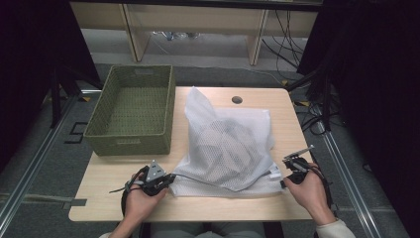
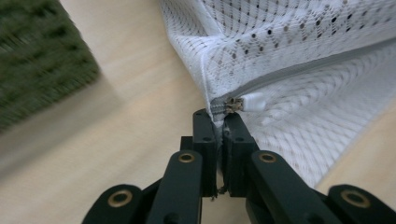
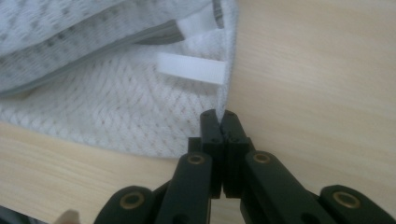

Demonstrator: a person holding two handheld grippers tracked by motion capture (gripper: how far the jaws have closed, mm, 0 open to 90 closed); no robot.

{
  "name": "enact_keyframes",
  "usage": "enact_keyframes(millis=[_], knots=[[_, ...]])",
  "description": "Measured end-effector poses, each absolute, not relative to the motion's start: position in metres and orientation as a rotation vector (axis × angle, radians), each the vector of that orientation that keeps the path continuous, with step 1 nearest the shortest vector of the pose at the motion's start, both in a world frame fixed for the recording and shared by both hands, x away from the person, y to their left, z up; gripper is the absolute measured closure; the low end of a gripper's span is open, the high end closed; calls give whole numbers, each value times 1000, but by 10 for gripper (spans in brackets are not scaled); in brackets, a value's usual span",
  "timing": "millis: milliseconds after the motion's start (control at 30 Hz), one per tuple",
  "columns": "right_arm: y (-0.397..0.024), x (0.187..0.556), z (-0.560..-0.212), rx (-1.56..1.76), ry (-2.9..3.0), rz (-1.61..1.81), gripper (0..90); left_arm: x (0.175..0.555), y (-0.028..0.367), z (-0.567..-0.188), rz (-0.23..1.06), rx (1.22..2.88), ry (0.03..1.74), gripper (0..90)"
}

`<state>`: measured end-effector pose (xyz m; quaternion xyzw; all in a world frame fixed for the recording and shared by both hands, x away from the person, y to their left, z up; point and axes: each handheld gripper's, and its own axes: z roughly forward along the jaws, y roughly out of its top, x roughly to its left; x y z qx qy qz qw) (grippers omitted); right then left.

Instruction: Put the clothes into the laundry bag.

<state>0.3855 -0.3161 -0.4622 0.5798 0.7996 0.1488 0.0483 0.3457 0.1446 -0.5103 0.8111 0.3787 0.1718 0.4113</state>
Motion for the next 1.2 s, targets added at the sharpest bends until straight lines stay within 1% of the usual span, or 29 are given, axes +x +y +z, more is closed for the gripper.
enact_keyframes(millis=[33, 133, 167, 233, 267, 300, 333, 367, 400, 433, 467, 500, 567, 633, 700, 733, 767, 800, 833, 867, 900, 933, 1033, 1100, 1133, 1200], knots=[[-317, 386, -462, 1771, 2446, 450, 900, 341, 142, -512, 389, 2017, 989, 854], [-314, 386, -465, 1752, 2478, 422, 900, 340, 145, -513, 424, 2037, 970, 847], [-315, 387, -468, 1696, 2533, 430, 900, 337, 148, -514, 419, 2027, 973, 846], [-311, 384, -473, 1717, 2568, 374, 900, 334, 150, -514, 405, 2048, 959, 842], [-312, 386, -476, 1621, 2608, 400, 900, 332, 149, -516, 373, 2063, 977, 834], [-311, 387, -476, 1616, 2620, 373, 895, 332, 148, -516, 388, 2069, 939, 823], [-305, 384, -471, 1726, 2561, 326, 864, 331, 148, -516, 376, 2082, 929, 811], [-305, 384, -471, 1726, 2561, 326, 864, 331, 148, -516, 376, 2082, 929, 801], [-300, 379, -457, 1752, 2504, 296, 826, 329, 147, -514, 385, 2069, 933, 790], [-297, 375, -446, 1758, 2465, 328, 807, 328, 147, -513, 401, 2064, 921, 775], [-297, 375, -446, 1758, 2465, 328, 807, 328, 147, -513, 401, 2064, 921, 751], [-290, 370, -426, 1721, 2434, 394, 785, 328, 148, -511, 418, 2058, 912, 719], [-282, 362, -412, 1702, 2404, 487, 789, 328, 152, -507, 466, 2093, 853, 655], [-276, 360, -406, 1623, 2452, 616, 794, 322, 152, -507, 445, 2075, 896, 631], [-260, 358, -402, 1531, 2509, 731, 793, 321, 153, -507, 441, 2083, 888, 609], [-252, 358, -400, 1506, 2533, 755, 795, 321, 154, -508, 459, 2084, 847, 598], [-252, 358, -400, 1506, 2533, 755, 795, 318, 154, -510, 428, 2076, 882, 598], [-235, 358, -399, 1439, 2578, 847, 797, 318, 156, -509, 436, 2091, 835, 580], [-235, 358, -399, 1439, 2578, 847, 797, 318, 156, -509, 436, 2091, 835, 574], [-217, 358, -396, 1384, 2614, 890, 794, 314, 155, -509, 425, 2058, 865, 570], [-217, 358, -396, 1384, 2614, 890, 794, 314, 155, -509, 425, 2058, 865, 568], [-199, 358, -394, 1323, 2641, 919, 787, 312, 157, -508, 416, 2071, 863, 566], [-172, 359, -393, 1264, 2695, 955, 777, 312, 156, -508, 416, 2078, 866, 554], [-157, 362, -396, 1224, 2721, 957, 774, 315, 157, -506, 445, 2112, 814, 548], [-147, 364, -398, 1214, 2742, 951, 772, 313, 154, -508, 405, 2074, 864, 543], [-133, 367, -403, 1205, 2773, 951, 768, 312, 153, -507, 409, 2065, 868, 533]])
